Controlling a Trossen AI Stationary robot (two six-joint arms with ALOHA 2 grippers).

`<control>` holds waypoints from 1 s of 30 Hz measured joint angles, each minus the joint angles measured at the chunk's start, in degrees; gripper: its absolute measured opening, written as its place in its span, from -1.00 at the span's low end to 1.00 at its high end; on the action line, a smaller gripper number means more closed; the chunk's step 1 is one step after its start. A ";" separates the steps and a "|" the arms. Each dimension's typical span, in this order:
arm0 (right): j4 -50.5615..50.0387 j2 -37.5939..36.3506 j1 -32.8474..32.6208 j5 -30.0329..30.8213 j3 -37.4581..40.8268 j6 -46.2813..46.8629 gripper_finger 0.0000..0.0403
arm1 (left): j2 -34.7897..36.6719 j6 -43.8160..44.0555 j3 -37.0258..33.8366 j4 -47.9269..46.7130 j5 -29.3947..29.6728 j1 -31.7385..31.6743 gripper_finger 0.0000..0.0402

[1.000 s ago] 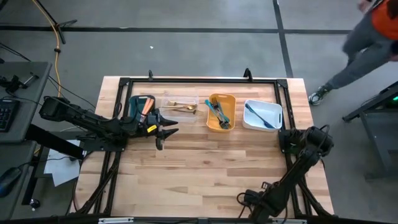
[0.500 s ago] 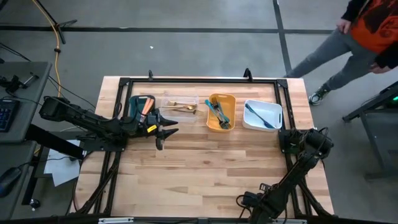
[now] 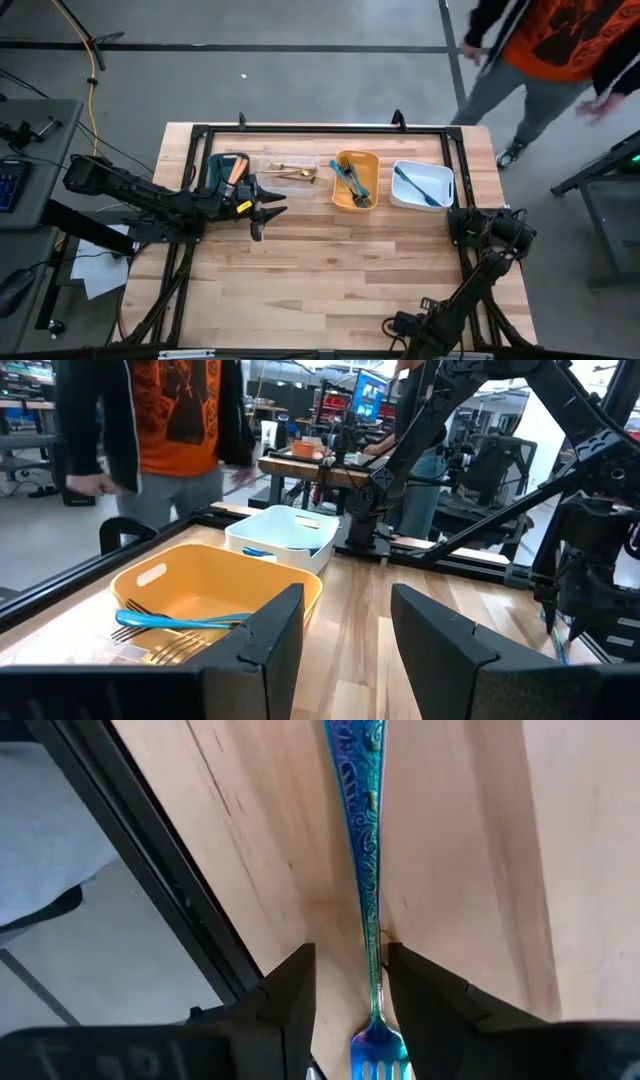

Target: Sort silverware by color (type)

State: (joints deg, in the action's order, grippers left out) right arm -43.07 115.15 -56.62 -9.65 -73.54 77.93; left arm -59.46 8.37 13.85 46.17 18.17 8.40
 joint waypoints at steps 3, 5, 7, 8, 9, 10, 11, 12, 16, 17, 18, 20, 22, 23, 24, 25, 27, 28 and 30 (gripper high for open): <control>-1.40 0.16 0.01 0.40 0.02 0.70 -0.45 | 0.00 0.00 0.00 0.05 0.01 -0.01 -0.28; -2.10 0.20 0.07 0.42 0.04 0.65 -0.60 | 0.00 0.01 0.00 0.07 0.02 0.00 -0.28; -1.83 0.22 0.46 0.83 0.04 0.15 -0.82 | 0.00 -0.01 0.00 0.07 0.00 -0.01 -0.28; -1.77 0.18 0.76 1.11 0.04 -0.42 -0.91 | 0.00 -0.01 0.00 0.07 0.01 -0.01 -0.28; -1.95 0.08 1.03 1.58 0.06 -0.92 -0.94 | 0.00 0.00 0.00 0.07 0.02 -0.01 -0.28; -2.01 -0.05 1.48 1.86 0.15 -1.39 -0.93 | 0.00 -0.01 0.00 0.07 0.01 0.01 -0.28; -2.07 -0.38 1.94 2.08 0.21 -2.06 -0.92 | 0.00 -0.01 0.00 0.09 0.01 -0.01 -0.28; -2.14 -0.87 2.45 2.73 0.26 -3.17 -0.93 | 0.00 -0.01 0.00 0.09 0.02 0.01 -0.28; -4.21 -4.09 4.71 13.11 0.72 -7.10 -0.97 | 0.00 -0.01 0.00 0.17 0.00 0.01 -0.28; -5.06 -5.51 5.33 16.42 0.87 -7.59 -0.97 | 0.00 -0.01 0.00 0.19 0.02 0.01 -0.28; -5.20 -7.19 5.74 20.24 0.82 -8.18 -0.97 | 0.00 -0.01 0.00 0.18 0.02 0.01 -0.28; -6.53 -10.81 6.03 27.04 0.56 -8.97 -0.98 | 0.00 -0.01 0.00 0.20 0.02 0.00 -0.28; -7.57 -13.95 5.87 34.55 0.65 -10.32 -0.98 | 0.00 -0.01 0.00 0.20 0.02 0.01 -0.28; -7.02 -15.74 5.82 38.74 0.90 -11.13 -0.98 | 0.00 -0.01 0.00 0.20 0.02 0.01 -0.28; -6.03 -17.83 5.82 42.92 1.51 -11.96 -0.99 | 0.00 -0.01 0.00 0.20 0.02 0.01 -0.28; -4.86 -20.04 5.88 46.52 2.49 -12.51 -0.99 | 0.00 -0.01 0.00 0.20 0.02 -0.01 -0.28; -0.34 -24.22 5.91 51.62 6.15 -14.64 -0.99 | 0.02 -0.01 0.00 0.28 0.02 0.01 -0.28; 2.95 -26.15 5.85 53.42 8.60 -16.28 -0.99 | 0.00 -0.01 0.00 0.31 0.02 0.01 -0.28; 12.25 -30.44 5.95 55.83 14.70 -21.12 -0.99 | 0.00 -0.01 0.00 0.30 0.02 0.01 -0.28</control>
State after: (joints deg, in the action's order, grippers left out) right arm -30.82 84.72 -50.67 46.19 -58.84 56.81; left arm -59.46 8.36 13.85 46.47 18.20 8.40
